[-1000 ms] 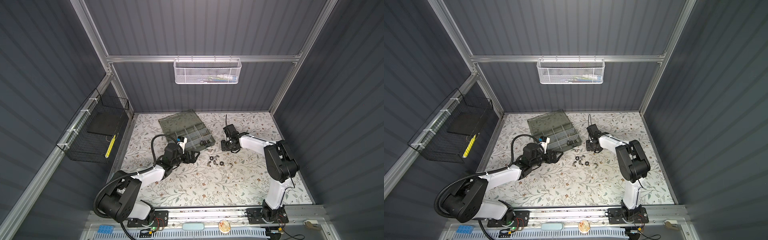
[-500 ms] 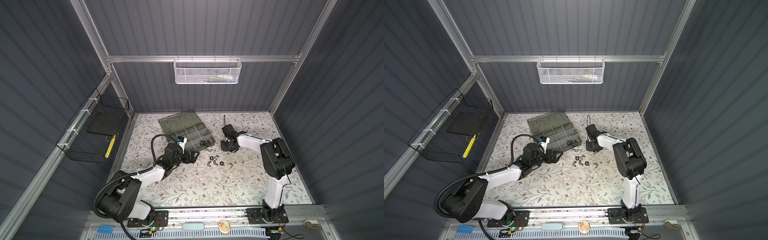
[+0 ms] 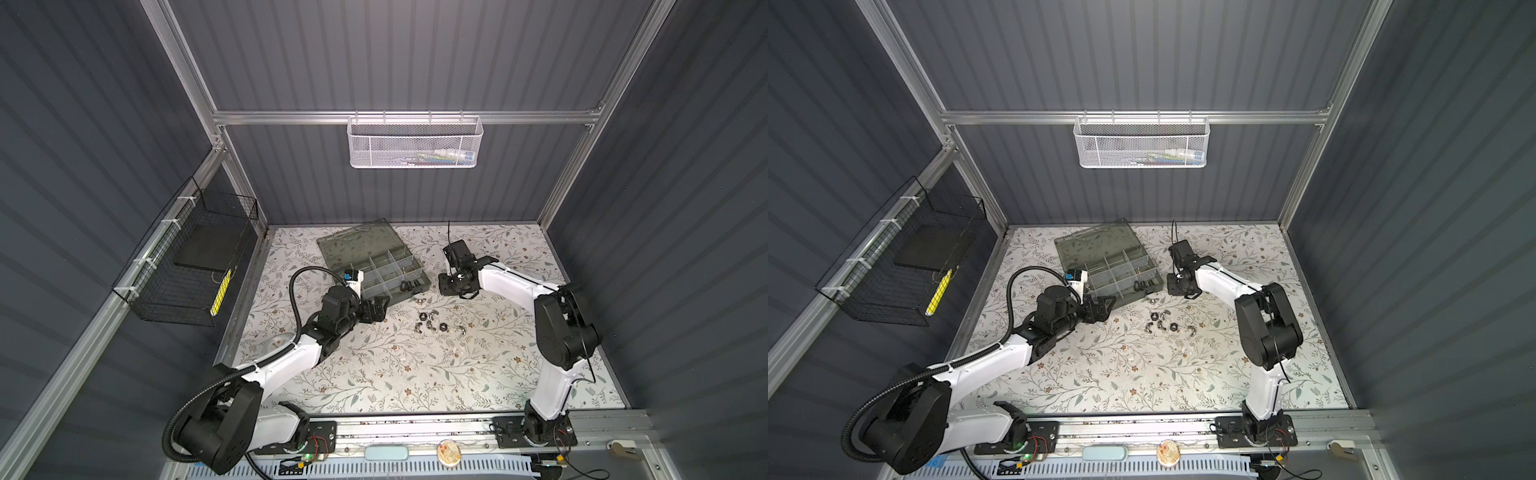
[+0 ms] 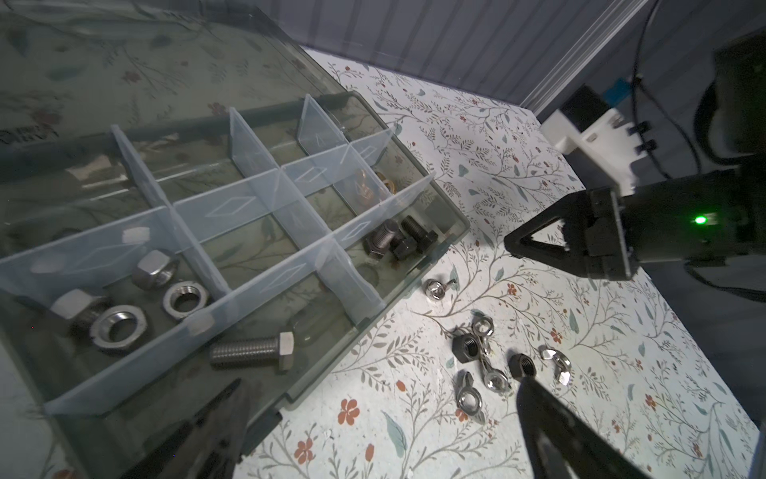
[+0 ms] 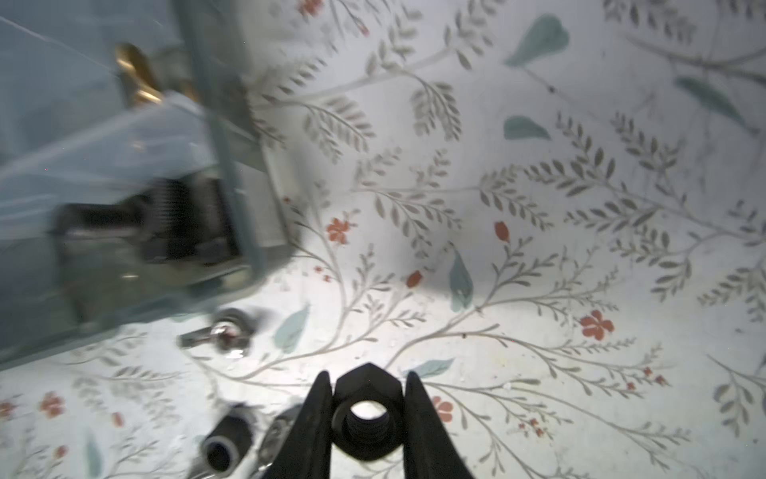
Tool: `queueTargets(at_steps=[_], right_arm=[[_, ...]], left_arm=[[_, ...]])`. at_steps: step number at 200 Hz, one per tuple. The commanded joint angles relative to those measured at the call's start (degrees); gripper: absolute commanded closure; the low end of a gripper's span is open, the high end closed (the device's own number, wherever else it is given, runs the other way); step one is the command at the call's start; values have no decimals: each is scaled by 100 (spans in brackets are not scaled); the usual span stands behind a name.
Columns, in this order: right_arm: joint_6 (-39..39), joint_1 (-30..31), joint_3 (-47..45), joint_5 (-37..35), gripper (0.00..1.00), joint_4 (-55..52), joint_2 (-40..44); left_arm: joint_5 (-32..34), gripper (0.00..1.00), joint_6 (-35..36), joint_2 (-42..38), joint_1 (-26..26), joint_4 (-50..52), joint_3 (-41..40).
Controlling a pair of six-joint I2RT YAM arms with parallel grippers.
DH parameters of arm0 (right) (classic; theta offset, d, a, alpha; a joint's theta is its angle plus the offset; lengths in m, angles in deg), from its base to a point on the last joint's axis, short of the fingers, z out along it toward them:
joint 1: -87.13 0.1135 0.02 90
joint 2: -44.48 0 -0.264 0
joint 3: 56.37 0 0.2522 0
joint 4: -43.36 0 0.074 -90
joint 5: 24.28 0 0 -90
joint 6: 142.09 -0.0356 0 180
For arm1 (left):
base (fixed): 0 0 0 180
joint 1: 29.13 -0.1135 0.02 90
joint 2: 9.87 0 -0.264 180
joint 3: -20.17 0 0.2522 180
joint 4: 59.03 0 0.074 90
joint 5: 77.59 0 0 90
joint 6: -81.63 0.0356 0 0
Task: Sort the screws and nuts into containers
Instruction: Place the nut into the container.
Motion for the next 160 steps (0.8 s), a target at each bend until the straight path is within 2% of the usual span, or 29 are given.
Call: queueTargets(at_steps=[1, 30, 76, 123, 160], right_arm=[[-29, 274, 464, 198, 76, -126, 121], [-136, 535, 1158, 487, 76, -136, -97], [-235, 830, 2507, 663, 76, -293, -991], [-471, 902, 3455, 907, 76, -344, -1862], [-540, 946, 3850, 912, 76, -415, -2287]], left_arm=[[488, 0, 166, -200, 14, 254, -82], [684, 0, 164, -256, 9, 347, -90], [786, 0, 67, -224, -114, 479, -67], [265, 0, -213, -121, -473, 332, -129], [-458, 0, -607, 260, -869, 30, -154]])
